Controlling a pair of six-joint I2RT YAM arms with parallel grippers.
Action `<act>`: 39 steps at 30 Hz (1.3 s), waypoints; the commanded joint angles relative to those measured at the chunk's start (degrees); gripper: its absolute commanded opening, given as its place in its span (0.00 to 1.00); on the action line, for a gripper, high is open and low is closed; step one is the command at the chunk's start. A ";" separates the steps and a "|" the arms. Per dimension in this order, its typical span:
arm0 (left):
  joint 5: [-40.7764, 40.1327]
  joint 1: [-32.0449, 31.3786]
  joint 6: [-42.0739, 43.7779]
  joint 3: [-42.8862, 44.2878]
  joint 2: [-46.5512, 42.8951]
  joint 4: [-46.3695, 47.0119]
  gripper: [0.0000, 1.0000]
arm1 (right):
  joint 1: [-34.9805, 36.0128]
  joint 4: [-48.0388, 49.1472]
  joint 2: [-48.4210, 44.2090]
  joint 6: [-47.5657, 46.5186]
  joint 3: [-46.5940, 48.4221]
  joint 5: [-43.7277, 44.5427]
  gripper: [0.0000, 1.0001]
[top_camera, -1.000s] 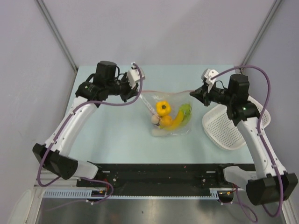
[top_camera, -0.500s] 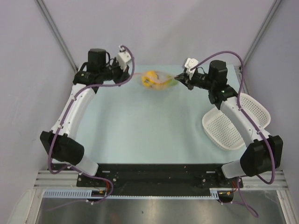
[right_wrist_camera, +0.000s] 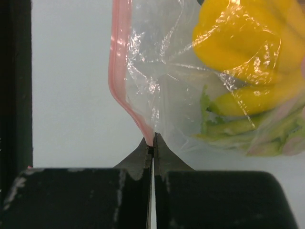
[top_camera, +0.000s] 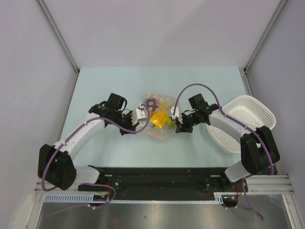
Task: Place the food in the zip-top bag and seal the zipper
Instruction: Place the zipper food storage bag at the center of the board, then reset both arms
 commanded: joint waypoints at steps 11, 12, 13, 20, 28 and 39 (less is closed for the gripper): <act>-0.19 -5.73 -5.58 -3.51 -12.73 -3.16 0.99 | 4.13 -4.08 -23.83 12.40 -4.47 1.54 1.00; 0.60 -5.64 -7.94 -2.45 -13.26 -2.55 0.99 | 4.13 -3.11 -25.52 16.33 -4.38 2.94 1.00; 0.78 -5.64 -9.53 -1.31 -14.05 -1.94 1.00 | 4.04 -0.66 -27.63 19.07 -4.38 4.17 1.00; 3.16 -0.38 -27.01 17.56 -8.28 4.21 1.00 | -7.53 10.51 -33.19 37.00 0.44 7.71 1.00; -10.18 12.28 -45.67 30.77 1.49 11.78 1.00 | -29.33 18.26 -20.47 54.87 7.65 6.55 0.99; -22.76 18.09 -47.51 27.01 8.53 11.86 1.00 | -40.60 13.86 -11.30 59.09 9.77 9.89 1.00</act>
